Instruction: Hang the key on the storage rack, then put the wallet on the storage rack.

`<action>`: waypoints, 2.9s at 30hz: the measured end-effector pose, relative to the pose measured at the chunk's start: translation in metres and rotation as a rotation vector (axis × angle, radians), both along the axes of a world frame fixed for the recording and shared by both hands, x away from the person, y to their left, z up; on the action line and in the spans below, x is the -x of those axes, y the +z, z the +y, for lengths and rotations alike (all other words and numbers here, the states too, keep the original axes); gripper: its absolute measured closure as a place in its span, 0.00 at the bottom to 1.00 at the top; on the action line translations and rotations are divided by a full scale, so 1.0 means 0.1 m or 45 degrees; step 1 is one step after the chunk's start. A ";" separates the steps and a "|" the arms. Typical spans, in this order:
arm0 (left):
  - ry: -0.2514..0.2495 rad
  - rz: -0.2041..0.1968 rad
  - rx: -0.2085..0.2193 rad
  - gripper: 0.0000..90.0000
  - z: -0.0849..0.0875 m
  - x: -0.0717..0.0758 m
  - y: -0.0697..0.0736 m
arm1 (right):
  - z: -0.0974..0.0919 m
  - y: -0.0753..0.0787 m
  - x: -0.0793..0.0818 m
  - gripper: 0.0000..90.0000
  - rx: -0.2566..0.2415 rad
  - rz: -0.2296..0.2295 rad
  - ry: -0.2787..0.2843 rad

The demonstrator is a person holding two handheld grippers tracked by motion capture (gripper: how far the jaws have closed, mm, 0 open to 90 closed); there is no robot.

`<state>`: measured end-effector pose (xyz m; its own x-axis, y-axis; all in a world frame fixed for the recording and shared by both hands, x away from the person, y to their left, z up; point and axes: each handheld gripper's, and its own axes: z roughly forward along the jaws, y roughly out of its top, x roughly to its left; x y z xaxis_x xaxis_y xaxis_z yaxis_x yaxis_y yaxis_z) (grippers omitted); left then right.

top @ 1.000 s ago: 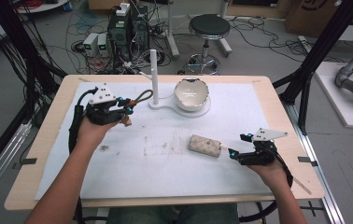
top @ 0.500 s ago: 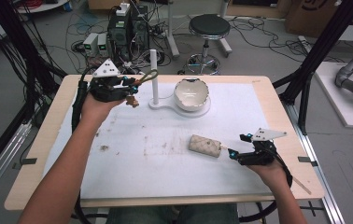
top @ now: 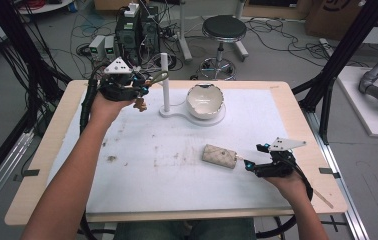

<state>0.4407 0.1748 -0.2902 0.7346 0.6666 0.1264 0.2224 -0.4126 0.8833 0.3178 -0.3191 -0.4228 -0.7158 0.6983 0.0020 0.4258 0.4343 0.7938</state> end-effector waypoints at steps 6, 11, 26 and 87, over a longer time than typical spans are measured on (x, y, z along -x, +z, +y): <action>0.027 0.029 0.012 0.76 0.00 -0.05 -0.06 | 0.01 0.00 0.00 0.22 0.006 -0.002 0.007; 0.083 0.040 0.037 0.50 0.06 -0.05 -0.07 | 0.00 0.00 0.01 0.22 0.002 -0.002 0.007; -0.023 0.132 0.120 0.37 0.13 0.29 -0.36 | 0.01 0.00 0.01 0.22 -0.004 -0.004 0.011; 0.020 0.211 0.207 0.21 0.53 1.15 -1.29 | 0.00 -0.01 -0.10 0.22 -0.032 -0.012 0.012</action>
